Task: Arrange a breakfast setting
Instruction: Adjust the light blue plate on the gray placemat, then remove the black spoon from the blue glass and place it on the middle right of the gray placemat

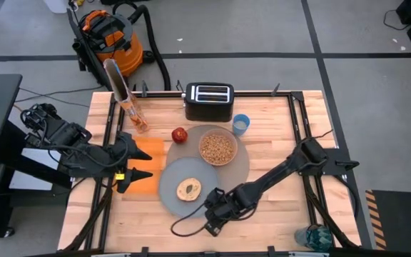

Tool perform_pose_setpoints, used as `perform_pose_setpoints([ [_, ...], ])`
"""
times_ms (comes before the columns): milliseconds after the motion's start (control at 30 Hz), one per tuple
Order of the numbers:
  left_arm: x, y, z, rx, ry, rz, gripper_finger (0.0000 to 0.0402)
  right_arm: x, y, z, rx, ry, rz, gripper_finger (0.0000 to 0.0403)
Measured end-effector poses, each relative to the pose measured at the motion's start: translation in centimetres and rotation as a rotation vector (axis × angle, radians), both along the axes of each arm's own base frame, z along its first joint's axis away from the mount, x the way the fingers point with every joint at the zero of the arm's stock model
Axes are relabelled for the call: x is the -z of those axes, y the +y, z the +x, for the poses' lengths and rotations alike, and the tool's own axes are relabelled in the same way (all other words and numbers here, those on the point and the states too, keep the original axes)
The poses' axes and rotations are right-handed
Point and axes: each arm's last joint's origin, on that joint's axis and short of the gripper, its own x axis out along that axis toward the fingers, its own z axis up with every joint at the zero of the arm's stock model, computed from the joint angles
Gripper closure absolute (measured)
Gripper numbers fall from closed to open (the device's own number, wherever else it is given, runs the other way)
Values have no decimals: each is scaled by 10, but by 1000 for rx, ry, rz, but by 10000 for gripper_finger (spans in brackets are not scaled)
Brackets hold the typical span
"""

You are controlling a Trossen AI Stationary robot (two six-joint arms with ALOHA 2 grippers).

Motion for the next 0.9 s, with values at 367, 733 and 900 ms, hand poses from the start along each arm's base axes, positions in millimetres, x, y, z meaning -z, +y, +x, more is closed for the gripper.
perform_pose_setpoints([
  [367,0,0,0,-16,-9,7,104,-68,-47,-64,43,255,-269,213],
  [733,-1,-6,-4,-17,-25,6,104,-86,-127,-61,-365,364,-670,213],
  [900,-1,-6,-5,-53,-46,22,104,-95,-133,-60,-419,321,-556,213],
])
